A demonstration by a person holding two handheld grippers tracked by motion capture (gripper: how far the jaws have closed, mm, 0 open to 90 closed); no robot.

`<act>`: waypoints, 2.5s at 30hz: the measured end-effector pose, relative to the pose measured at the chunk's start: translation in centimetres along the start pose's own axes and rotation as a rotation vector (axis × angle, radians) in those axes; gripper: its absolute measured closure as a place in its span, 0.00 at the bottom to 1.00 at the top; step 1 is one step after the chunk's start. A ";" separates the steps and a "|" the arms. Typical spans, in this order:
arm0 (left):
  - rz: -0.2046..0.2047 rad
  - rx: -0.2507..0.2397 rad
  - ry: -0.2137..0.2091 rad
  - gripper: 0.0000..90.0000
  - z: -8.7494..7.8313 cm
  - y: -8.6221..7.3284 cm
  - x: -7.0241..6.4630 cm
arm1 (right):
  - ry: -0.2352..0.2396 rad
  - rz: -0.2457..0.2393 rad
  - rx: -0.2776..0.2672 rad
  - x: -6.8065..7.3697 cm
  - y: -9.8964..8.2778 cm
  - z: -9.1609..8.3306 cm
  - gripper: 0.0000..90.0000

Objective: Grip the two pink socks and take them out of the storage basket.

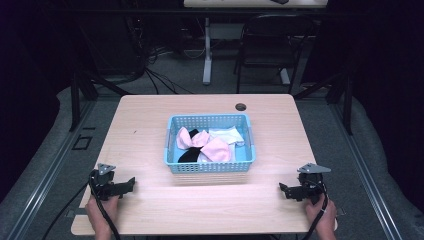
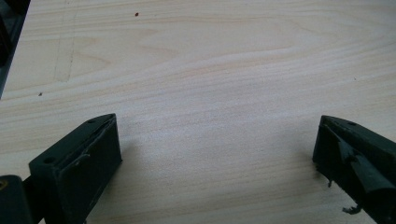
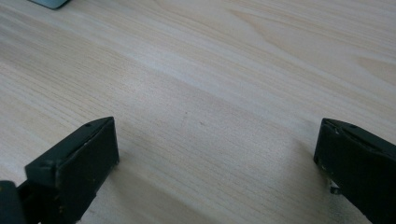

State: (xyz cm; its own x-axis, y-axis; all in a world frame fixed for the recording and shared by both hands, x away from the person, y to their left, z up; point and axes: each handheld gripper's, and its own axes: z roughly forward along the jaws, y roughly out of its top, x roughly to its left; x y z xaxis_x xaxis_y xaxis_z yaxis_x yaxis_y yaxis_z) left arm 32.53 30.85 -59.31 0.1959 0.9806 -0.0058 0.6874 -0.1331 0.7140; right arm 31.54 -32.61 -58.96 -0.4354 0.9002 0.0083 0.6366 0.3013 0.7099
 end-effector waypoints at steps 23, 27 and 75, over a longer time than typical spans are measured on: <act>0.017 0.011 -0.009 0.01 0.0 0.1 0.1 | 0.001 0.000 0.000 0.0 0.0 0.0 0.00; 0.025 0.028 -0.030 0.01 -0.5 0.5 -0.1 | 0.003 -0.001 0.001 0.0 0.0 0.0 0.00; 0.344 0.199 -0.307 0.00 -6.6 16.8 -9.7 | 0.000 0.000 0.000 0.0 0.0 0.0 0.00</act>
State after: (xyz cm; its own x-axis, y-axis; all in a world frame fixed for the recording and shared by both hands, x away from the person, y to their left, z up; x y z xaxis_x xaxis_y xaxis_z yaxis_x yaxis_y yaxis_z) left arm 37.54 20.01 -42.64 0.6109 0.7915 -0.0201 0.6608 -0.4957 0.5636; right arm 31.55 -32.62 -58.96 -0.4351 0.9003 0.0081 0.6365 0.3012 0.7101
